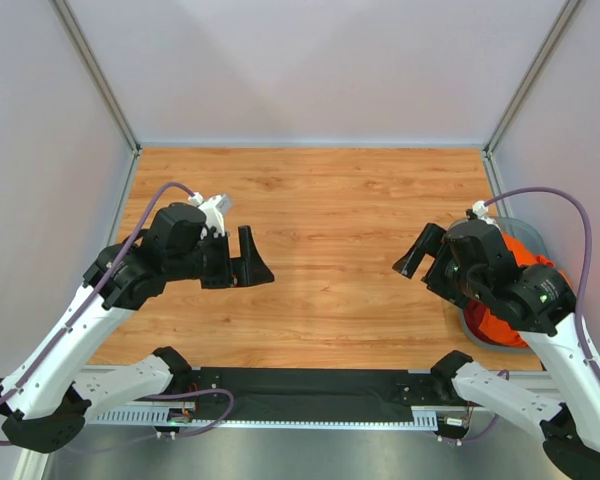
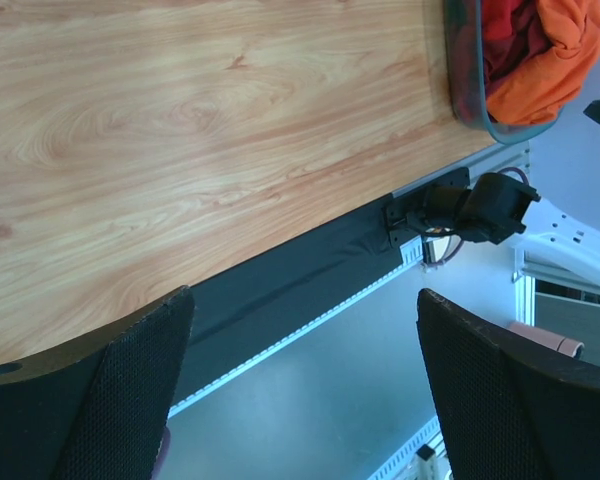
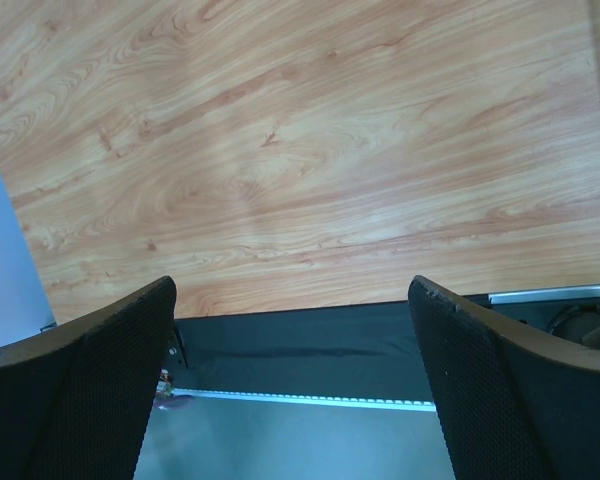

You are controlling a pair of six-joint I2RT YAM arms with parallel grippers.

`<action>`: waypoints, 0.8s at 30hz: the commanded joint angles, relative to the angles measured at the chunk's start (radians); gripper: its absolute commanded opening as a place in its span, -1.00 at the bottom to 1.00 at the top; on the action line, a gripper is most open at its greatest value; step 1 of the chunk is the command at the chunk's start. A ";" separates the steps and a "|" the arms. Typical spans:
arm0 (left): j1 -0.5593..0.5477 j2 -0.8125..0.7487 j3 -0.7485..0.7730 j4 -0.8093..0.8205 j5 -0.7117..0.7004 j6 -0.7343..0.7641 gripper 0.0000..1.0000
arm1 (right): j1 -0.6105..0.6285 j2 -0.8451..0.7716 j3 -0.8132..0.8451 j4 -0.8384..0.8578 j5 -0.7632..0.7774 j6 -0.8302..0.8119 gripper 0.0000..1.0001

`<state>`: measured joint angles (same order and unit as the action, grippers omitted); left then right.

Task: Fold and stack the t-shirts
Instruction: Grab the tshirt from the pile

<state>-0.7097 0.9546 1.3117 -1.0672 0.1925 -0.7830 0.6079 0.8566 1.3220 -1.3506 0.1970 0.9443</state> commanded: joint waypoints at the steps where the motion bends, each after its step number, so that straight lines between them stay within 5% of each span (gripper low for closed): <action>1: 0.004 -0.019 -0.005 -0.013 -0.013 0.001 0.96 | 0.004 -0.001 0.058 -0.068 0.079 0.059 1.00; 8: 0.003 -0.002 0.000 -0.028 0.085 0.053 0.96 | -0.014 0.094 0.198 -0.182 0.525 0.191 0.94; 11: 0.004 -0.013 -0.029 -0.024 0.136 0.068 0.93 | -0.136 0.185 0.273 -0.217 0.623 0.130 0.88; 16: 0.004 -0.016 -0.020 -0.082 0.176 0.109 0.91 | -0.469 0.282 0.189 -0.168 0.622 -0.085 0.75; 24: 0.003 -0.031 0.026 -0.218 0.134 0.136 0.91 | -0.789 0.180 -0.194 -0.019 0.434 -0.041 0.58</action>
<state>-0.7097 0.9421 1.2934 -1.2179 0.3256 -0.6712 -0.1146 1.1103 1.2087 -1.3396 0.6849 0.8921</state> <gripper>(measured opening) 0.955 0.801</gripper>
